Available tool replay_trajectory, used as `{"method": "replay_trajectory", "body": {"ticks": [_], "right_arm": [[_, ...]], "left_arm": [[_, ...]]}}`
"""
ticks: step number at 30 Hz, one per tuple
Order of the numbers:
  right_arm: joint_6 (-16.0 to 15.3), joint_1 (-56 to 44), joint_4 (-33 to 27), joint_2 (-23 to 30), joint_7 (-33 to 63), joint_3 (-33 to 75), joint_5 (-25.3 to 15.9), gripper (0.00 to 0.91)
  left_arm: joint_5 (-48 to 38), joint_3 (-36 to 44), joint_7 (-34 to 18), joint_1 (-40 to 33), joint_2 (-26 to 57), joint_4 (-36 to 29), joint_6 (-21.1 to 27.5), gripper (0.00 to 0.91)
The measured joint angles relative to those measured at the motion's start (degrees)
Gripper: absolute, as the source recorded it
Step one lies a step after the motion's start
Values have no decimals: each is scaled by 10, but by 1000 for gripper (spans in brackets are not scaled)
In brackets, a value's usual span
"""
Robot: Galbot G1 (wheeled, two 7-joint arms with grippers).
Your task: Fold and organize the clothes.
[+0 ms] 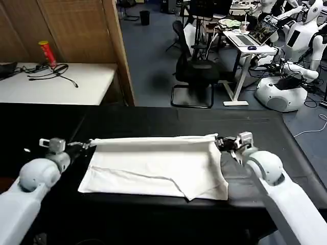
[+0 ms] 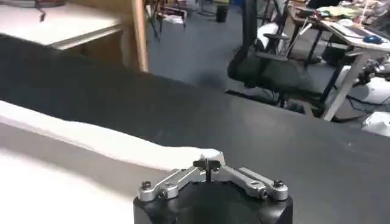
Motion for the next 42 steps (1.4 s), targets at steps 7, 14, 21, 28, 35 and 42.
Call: {"method": "replay_trajectory", "body": {"ticks": [7,14,21,28,35,42], "right_arm": [[0,-50,38,-25,1,4,0,0],[0,-90,63,-39,2,11,-2,0],[0,-120,78,-41,4,14,-7,0],[0,-149,94,-33,8,27,-21,878],[0,-175,141,-22,16,63,3,878],[0,-139,120,16,40,92,17,878]], "left_arm": [[24,-19,1,55,5,-40,0,0],[43,-37,-2,103,7,-69,0,0],[62,-55,-3,143,2,-96,0,0],[82,-68,-3,176,-8,-107,13,878],[81,-90,-11,208,-21,-130,22,878],[67,-116,-25,207,-39,-155,-2,878]]}}
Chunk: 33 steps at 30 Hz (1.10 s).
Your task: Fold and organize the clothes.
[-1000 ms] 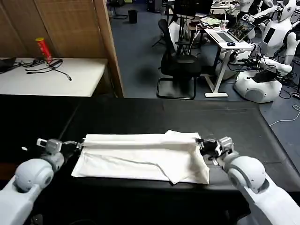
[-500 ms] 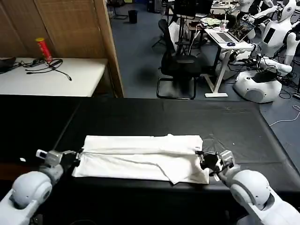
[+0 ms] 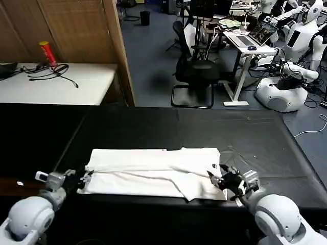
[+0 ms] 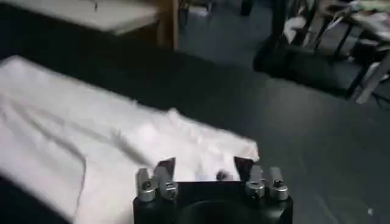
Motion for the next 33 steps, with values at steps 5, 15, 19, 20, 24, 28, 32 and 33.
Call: {"method": "replay_trajectory", "body": {"ticks": [5,15,19,20,24,28,32,33], "right_arm": [[4,57,-72,43,0,-20,-26,878],[48,126,-202,112,37,-44,-7,878],[49,135,-232,130,41,-47,-6,878],[49,137,-238,133,42,-48,-6,878],[50,145,-256,144,42,-49,-7,751],[50,149,-268,153,42,-50,-10,556],[51,148,-271,160,41,-50,-15,293],[51,147,-272,161,40,-49,-17,254]], "left_arm": [[-26,11,-9,-63,-24,34,-16,878],[-88,59,-8,-174,-66,138,-21,878],[-104,74,-11,-195,-80,172,-20,878],[-105,76,-10,-199,-83,178,-20,878],[-106,81,-9,-207,-92,196,-19,673],[-106,83,-8,-208,-92,205,-19,244],[-99,86,-8,-212,-94,217,-20,107],[-96,87,-8,-213,-95,220,-19,78]]}}
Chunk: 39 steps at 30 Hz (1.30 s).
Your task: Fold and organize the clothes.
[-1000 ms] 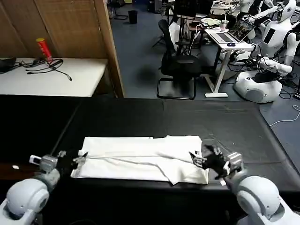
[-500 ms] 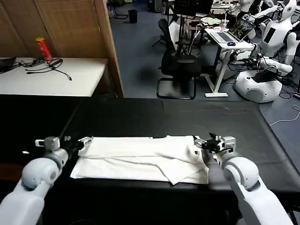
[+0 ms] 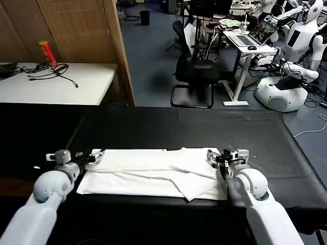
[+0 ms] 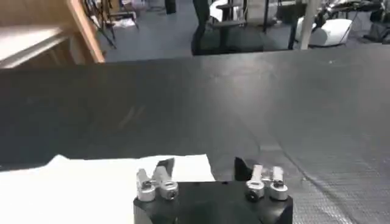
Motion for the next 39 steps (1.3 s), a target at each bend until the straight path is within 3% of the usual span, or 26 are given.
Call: {"method": "replay_trajectory", "body": {"ticks": [1,3,8,12,13,14,28,39], "right_arm": [[0,-1,0,1,-1,0,-2,137],[1,-2,0,4,-2,-1,-5,68],[32,-2,-6,14,14,0,-25,0],[56,2,-14,18,22,1,-40,0],[55,1,-14,18,17,2,-40,0],[52,0,-13,16,11,2,-40,878],[26,-50,75,-34,-56,32,-14,878],[21,-106,174,-51,-54,62,-2,878]], "left_arm": [[4,1,0,-1,-1,3,0,10],[10,1,0,-1,-3,9,1,0],[27,4,3,-3,-4,16,-7,0],[52,13,12,-11,-4,21,-28,0],[58,16,15,-15,-4,23,-33,488],[61,18,15,-18,-4,23,-35,878],[103,19,21,-17,4,0,-59,878],[42,-36,15,56,-1,-62,-47,878]]}}
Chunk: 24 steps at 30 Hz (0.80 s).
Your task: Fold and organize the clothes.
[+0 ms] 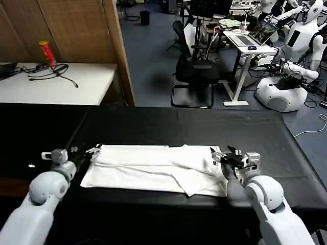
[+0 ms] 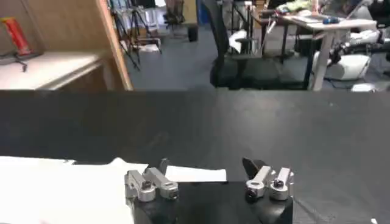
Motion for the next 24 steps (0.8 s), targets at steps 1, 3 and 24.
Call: {"method": "replay_trajectory", "body": {"ticks": [1,3,24], "right_arm": [[0,-4,6,0,0,1,0,878],[0,-11,16,0,0,2,0,878],[9,-23,35,6,-2,4,-23,878]], "left_arm": [[0,-4,0,11,-4,-4,-4,878],[1,-12,0,36,-14,-11,-10,878],[29,-20,11,87,-59,-9,-29,0]]}}
